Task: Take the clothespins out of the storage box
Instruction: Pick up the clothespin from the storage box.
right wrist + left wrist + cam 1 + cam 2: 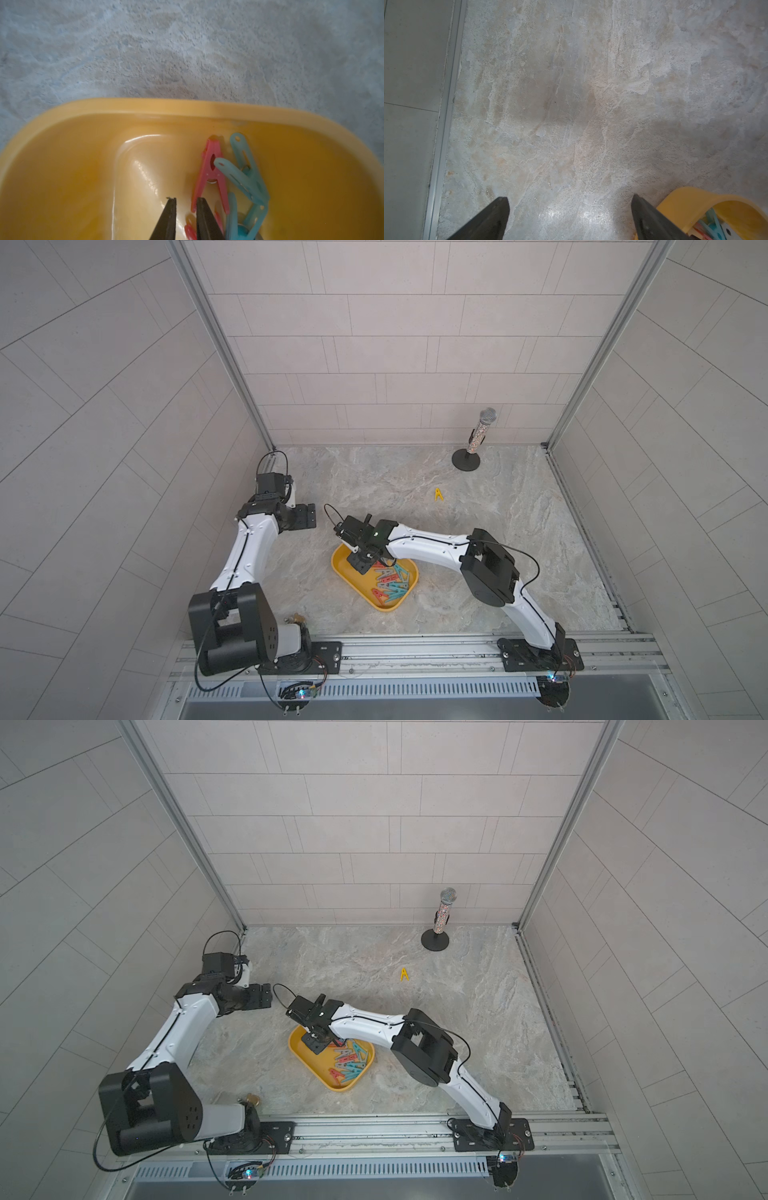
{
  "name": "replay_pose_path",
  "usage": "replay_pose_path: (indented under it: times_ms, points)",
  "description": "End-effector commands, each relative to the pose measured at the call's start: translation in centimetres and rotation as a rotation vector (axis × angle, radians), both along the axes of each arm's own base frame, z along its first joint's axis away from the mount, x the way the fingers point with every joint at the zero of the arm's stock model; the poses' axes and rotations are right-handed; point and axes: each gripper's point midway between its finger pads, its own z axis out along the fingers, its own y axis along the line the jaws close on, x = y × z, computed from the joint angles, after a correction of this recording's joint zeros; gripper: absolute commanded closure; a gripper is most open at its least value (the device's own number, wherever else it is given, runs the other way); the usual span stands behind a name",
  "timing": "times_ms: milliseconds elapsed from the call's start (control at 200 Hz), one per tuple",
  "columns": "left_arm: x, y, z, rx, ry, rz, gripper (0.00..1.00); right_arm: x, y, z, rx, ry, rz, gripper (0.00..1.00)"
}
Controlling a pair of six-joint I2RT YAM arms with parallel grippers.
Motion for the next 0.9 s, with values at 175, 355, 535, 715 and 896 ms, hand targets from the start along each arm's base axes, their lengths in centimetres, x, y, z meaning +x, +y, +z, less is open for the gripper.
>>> replay_pose_path:
  times_ms: [175,355,535,715,896]
  points:
    - [-0.4,0.1,0.4,0.004,-0.004,-0.004,0.0,0.7,-0.9,-1.8,-0.067,-0.011,-0.024,0.79]
    - [-0.4,0.2,0.5,0.004,-0.006,-0.002,0.0,0.8,-0.7,-2.4,-0.071,-0.008,-0.023,0.83]
    - [-0.4,0.1,0.5,0.004,-0.006,-0.003,0.0,0.7,-0.6,-1.8,-0.058,-0.006,-0.022,0.9]
    - [-0.4,0.1,0.3,0.002,0.0,-0.004,0.0,0.1,-0.4,-1.0,-0.03,0.009,-0.007,0.97]
    - [-0.4,0.1,0.3,0.002,0.0,-0.003,0.0,-0.9,0.1,0.9,0.024,0.022,0.035,1.0]
